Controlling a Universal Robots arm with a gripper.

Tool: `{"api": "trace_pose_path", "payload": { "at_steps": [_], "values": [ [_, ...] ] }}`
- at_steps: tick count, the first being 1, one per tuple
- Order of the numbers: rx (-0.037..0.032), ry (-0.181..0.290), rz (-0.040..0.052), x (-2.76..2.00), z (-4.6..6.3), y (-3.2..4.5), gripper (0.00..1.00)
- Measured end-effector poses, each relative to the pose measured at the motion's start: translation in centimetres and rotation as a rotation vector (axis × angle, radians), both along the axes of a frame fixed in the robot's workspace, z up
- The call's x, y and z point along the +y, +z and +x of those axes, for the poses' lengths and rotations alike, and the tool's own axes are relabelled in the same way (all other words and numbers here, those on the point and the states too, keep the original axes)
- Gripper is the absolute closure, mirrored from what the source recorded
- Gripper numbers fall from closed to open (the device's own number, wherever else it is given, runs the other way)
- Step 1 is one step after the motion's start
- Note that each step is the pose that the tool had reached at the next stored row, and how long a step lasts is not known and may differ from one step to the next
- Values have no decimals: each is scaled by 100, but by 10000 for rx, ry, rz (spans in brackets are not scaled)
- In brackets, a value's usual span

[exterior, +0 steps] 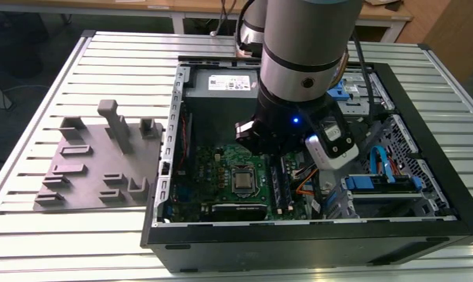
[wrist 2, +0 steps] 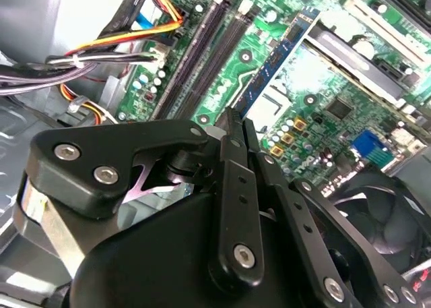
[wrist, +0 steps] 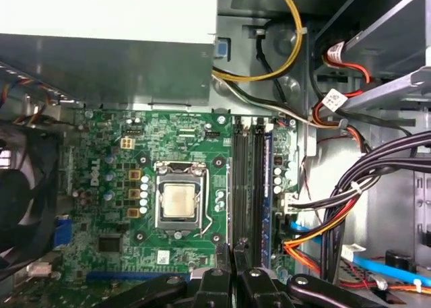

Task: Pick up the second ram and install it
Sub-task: 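Insert the second ram into the second slot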

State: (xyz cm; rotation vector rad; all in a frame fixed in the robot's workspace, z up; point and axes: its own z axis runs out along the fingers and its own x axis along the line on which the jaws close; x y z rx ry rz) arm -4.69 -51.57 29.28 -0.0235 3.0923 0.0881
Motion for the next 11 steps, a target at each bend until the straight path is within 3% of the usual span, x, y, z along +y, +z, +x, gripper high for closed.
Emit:
{"api": "trace_pose_path", "payload": {
  "at_steps": [5, 6, 9, 11],
  "values": [
    [31, -12, -2, 2, 51, -41, 87],
    [96, -12, -2, 5, 74, -47, 87],
    [386, -12, -33, 13, 128, -60, 87],
    [516, -12, -34, 32, 166, -73, 87]
  ]
}}
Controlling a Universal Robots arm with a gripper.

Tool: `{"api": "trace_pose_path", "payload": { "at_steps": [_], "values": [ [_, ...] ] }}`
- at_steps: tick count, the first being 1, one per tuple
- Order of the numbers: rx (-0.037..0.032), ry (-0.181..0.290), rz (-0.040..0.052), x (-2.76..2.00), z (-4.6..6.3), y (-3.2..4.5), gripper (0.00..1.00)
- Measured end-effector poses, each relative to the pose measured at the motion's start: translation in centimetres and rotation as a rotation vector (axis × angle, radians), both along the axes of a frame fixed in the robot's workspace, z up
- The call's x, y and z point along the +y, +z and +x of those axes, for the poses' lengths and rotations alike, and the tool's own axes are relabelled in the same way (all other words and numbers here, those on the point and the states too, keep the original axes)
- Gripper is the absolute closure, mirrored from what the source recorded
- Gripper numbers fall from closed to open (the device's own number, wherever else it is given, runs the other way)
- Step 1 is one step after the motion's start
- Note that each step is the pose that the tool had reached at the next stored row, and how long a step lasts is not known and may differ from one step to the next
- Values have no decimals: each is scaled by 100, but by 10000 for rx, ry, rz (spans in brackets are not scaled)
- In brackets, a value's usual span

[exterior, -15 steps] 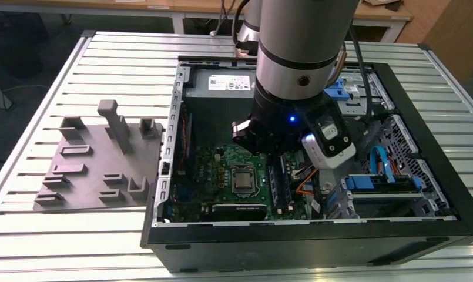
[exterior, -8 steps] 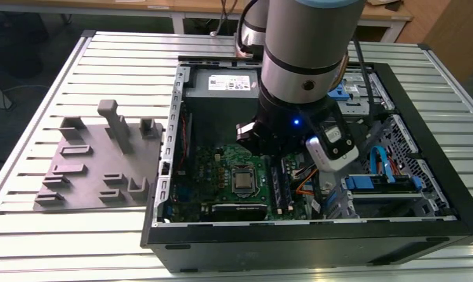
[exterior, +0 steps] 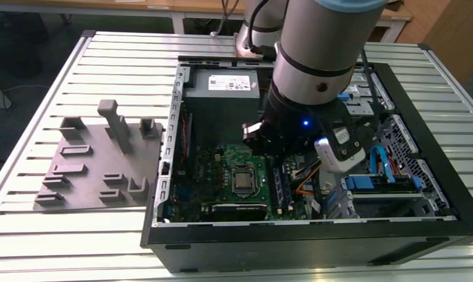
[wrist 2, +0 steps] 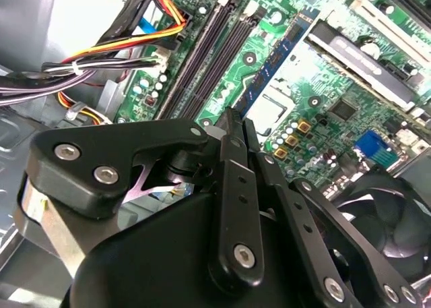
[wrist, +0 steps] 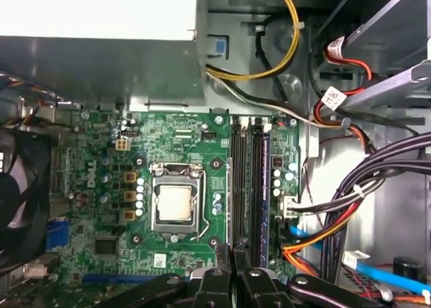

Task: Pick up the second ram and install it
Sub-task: 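Insert the second ram into the second slot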

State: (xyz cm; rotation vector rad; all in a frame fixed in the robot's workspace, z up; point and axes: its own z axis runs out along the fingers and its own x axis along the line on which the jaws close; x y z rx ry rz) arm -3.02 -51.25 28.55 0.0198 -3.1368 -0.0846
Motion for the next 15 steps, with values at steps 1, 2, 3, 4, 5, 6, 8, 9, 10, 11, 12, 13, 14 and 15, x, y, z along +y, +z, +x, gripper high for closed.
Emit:
{"api": "trace_pose_path", "payload": {
  "at_steps": [1, 2, 3, 4, 5, 6, 8, 9, 10, 11, 12, 13, 14, 15],
  "values": [
    [32, 1, 2, 12, 18, -8, 87],
    [50, 1, 6, 19, 27, -16, 87],
    [56, 1, 14, 24, 32, -25, 87],
    [59, 0, 22, 27, 34, -32, 87],
    [63, -1, 26, 31, 35, -40, 87],
    [66, -1, 27, 32, 35, -47, 87],
    [67, 1, 24, 31, 36, -47, 87],
    [68, 1, 23, 31, 36, -47, 87],
    [67, 0, 24, 32, 36, -48, 87],
    [67, 1, 26, 32, 36, -49, 87],
    [67, 1, 26, 32, 36, -49, 87],
    [67, 1, 25, 31, 36, -49, 87],
    [66, 1, 29, 32, 36, -54, 87],
    [65, 1, 31, 32, 36, -63, 87]
  ]
}}
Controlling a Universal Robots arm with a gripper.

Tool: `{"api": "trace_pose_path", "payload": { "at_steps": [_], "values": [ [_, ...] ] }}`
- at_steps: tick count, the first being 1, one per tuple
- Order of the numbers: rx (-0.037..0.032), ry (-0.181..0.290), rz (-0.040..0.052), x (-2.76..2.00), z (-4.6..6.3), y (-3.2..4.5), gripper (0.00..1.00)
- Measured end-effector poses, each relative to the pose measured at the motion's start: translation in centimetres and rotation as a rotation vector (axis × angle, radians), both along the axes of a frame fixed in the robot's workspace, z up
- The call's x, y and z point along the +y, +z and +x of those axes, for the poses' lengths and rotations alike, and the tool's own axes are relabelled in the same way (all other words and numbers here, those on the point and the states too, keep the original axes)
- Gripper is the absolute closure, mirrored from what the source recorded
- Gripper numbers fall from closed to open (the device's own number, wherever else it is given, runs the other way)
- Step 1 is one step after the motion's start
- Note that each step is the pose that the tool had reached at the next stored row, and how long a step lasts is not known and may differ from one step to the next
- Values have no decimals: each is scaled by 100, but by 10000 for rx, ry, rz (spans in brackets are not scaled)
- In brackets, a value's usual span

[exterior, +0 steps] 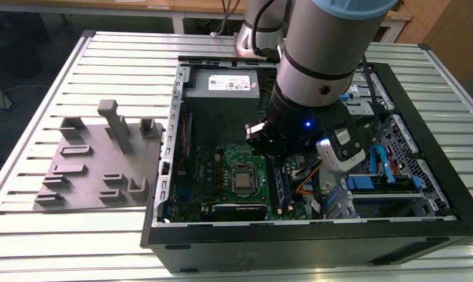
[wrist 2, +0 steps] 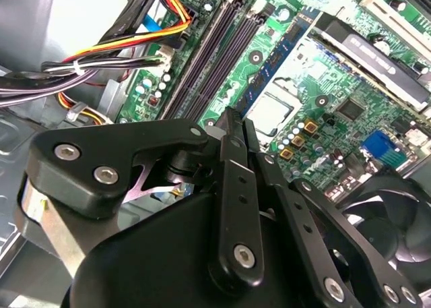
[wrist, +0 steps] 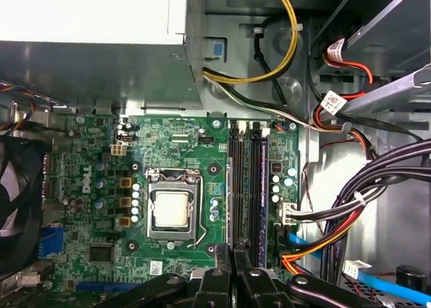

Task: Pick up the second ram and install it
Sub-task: 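Insert the second ram into the second slot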

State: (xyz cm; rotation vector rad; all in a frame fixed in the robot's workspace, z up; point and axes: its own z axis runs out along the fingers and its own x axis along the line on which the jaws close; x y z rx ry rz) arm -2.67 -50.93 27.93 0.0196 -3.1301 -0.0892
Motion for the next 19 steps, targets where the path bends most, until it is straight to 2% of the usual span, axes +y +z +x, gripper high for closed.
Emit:
{"api": "trace_pose_path", "payload": {
  "at_steps": [11, 19],
  "values": [
    [25, 0, -6, 23, 0, -145, 87],
    [28, -1, -6, 97, 0, -234, 87]
  ]
}}
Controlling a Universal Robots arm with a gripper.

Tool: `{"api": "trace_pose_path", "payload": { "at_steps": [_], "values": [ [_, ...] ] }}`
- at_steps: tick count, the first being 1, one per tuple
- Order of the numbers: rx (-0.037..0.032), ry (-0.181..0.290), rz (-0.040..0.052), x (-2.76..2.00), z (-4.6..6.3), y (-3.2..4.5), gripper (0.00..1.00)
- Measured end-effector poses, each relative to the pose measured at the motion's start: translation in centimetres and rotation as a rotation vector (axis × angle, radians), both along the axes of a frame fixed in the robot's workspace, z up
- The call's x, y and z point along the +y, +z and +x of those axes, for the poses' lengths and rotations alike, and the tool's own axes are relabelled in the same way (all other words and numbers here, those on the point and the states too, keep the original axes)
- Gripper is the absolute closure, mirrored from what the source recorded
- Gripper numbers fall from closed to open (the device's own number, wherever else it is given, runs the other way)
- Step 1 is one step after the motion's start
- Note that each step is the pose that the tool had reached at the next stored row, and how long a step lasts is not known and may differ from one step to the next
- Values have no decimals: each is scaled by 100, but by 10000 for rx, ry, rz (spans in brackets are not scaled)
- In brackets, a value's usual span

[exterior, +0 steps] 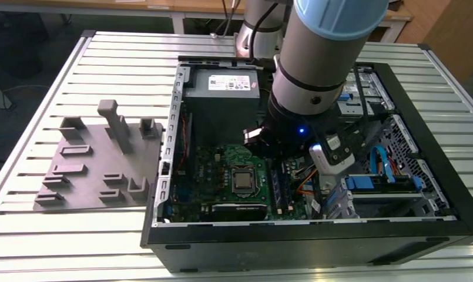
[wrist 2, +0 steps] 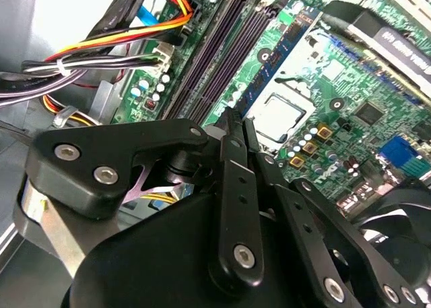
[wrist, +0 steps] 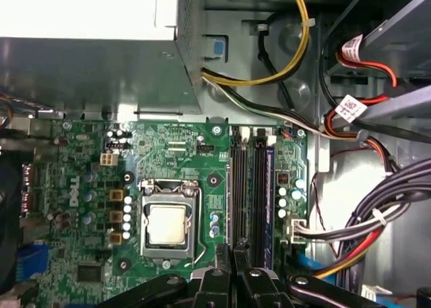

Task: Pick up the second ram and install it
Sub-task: 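Insert the second ram into the second slot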

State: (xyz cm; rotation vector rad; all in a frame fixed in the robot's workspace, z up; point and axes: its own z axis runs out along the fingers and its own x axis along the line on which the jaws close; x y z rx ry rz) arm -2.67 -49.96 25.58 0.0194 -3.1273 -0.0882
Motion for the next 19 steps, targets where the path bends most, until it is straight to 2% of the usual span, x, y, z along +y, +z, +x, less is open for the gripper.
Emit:
{"api": "trace_pose_path", "payload": {
  "at_steps": [9, 19],
  "values": [
    [6, 1, 0, 61, 0, -115, 87],
    [5, 1, 1, 102, 0, -187, 87]
  ]
}}
